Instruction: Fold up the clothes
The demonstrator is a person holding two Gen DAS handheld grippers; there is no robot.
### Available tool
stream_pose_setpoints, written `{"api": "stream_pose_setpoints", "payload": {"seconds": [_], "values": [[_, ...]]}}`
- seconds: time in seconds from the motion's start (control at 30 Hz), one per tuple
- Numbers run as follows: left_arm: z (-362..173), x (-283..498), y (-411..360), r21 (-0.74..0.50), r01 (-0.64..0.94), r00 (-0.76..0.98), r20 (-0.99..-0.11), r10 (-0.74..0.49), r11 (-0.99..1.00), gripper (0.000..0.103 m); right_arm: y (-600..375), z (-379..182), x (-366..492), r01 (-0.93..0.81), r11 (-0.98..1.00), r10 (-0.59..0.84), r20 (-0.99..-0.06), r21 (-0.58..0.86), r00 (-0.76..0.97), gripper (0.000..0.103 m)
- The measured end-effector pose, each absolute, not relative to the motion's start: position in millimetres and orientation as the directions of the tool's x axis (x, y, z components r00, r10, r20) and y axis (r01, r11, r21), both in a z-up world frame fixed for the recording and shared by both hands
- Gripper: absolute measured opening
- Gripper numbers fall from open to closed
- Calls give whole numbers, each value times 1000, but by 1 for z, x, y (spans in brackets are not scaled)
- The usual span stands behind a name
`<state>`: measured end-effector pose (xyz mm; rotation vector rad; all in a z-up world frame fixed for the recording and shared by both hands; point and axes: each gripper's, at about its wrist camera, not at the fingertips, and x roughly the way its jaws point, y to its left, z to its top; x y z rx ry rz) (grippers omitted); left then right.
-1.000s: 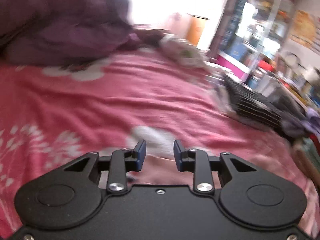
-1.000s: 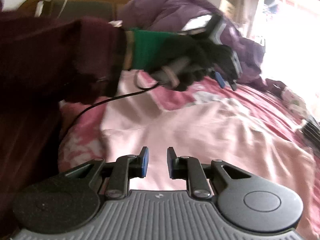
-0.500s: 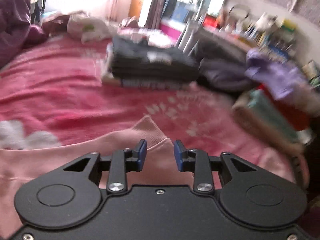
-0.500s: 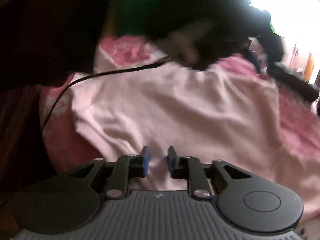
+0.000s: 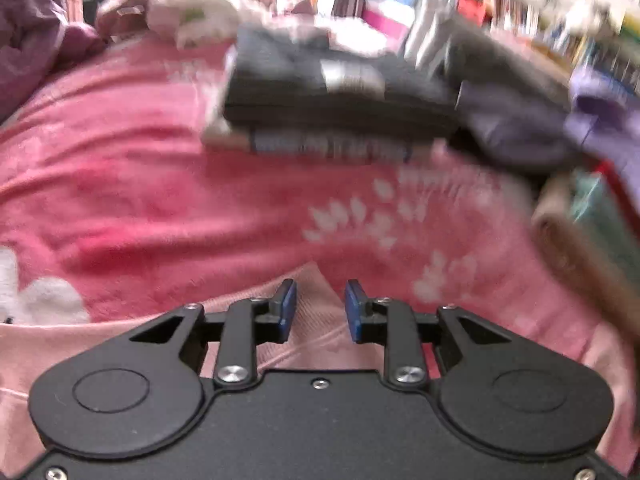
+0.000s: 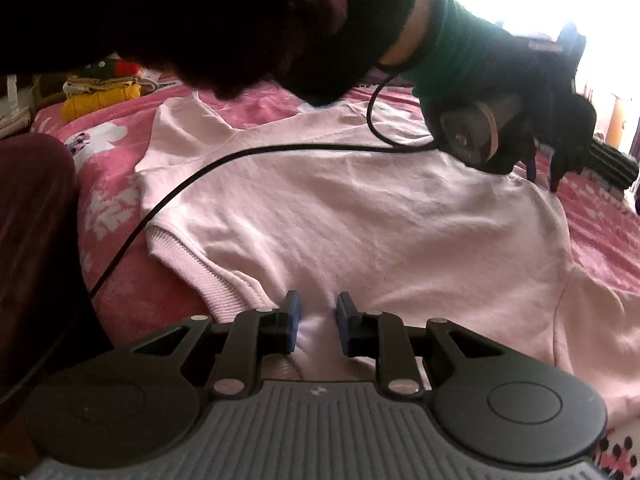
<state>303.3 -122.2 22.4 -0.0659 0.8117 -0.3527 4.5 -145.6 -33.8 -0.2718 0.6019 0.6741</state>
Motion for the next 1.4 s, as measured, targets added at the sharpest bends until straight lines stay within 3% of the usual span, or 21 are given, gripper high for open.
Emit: {"api": "stream_pose_setpoints", "payload": {"seconds": [0.27, 0.53, 0.7, 0.77, 0.83, 0.9, 0.97, 1.03, 1.13, 1.2, 1.3, 1.37, 1.4], "values": [[75, 205, -21, -171, 214, 756, -594, -274, 962, 25, -139, -27, -6, -646, 749, 471, -567, -148, 676, 23], [66, 50, 60, -19, 72, 827, -558, -70, 997, 25, -140, -10, -24, -642, 743, 484, -511, -188, 710, 23], [14, -10, 41, -66, 70, 789, -607, -96, 995, 25, -124, -16, -34, -663, 721, 496, -518, -201, 696, 21], [-15, -18, 20, 23, 98, 749, -660, -58, 995, 25, -118, -25, -34, -682, 711, 494, -567, -174, 659, 22], [-32, -31, -2, 179, 141, 782, -623, 1, 974, 26, -114, -35, -39, -686, 696, 480, -573, -211, 664, 23], [-25, -39, -12, 245, 147, 812, -583, 25, 958, 27, -109, -30, -42, -677, 692, 459, -572, -251, 680, 21], [-15, -48, -12, 217, 156, 834, -552, -10, 964, 31, -112, -19, -50, -641, 720, 466, -501, -265, 730, 21], [-29, -44, -12, 192, 191, 769, -639, -26, 963, 37, -111, -26, -48, -657, 713, 453, -554, -245, 699, 21], [-22, -39, -2, 113, 189, 750, -658, -69, 975, 37, -110, -37, -50, -668, 700, 448, -574, -251, 686, 22], [-4, -45, 13, 42, 150, 800, -593, -96, 988, 39, -112, -31, -52, -675, 697, 459, -572, -242, 680, 23], [14, -48, 42, -17, 6, 871, -492, -14, 1000, 38, -127, -20, -58, -651, 733, 479, -530, -198, 700, 22], [7, -40, 66, -75, -72, 852, -523, 22, 995, 38, -133, -15, -59, -626, 758, 474, -502, -185, 723, 22], [-5, -33, 73, -86, -78, 812, -583, 13, 993, 38, -138, -12, -57, -609, 775, 469, -493, -168, 733, 22]]}}
